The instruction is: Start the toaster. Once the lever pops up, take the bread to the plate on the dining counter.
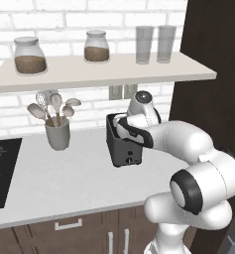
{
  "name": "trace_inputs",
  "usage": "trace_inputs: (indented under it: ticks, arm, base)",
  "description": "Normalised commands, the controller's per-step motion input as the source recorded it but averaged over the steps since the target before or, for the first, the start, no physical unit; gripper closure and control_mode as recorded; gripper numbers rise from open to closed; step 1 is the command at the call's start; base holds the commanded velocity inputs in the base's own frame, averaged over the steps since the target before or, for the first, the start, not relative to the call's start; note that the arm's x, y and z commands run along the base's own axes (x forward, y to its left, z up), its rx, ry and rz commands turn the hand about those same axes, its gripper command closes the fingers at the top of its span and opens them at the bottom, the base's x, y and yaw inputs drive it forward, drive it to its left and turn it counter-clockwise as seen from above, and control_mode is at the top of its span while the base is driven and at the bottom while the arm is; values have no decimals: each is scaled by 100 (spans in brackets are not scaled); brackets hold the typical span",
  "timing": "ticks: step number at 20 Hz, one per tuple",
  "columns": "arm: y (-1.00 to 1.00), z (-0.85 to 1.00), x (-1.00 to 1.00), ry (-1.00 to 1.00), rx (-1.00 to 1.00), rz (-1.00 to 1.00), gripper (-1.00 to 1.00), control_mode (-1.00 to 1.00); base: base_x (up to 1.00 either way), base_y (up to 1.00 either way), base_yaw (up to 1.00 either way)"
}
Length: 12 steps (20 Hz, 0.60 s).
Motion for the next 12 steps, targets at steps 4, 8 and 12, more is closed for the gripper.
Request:
trace_inputs:
  ticks: [4, 8, 12]
  arm:
    - [0, 0, 0, 0, 0, 0, -100, -100]
    - [0, 0, 0, 0, 0, 0, -100, -100]
    - [0, 0, 0, 0, 0, 0, -100, -100]
  base:
    - [0, 0, 0]
    - [0, 0, 0]
    - [0, 0, 0]
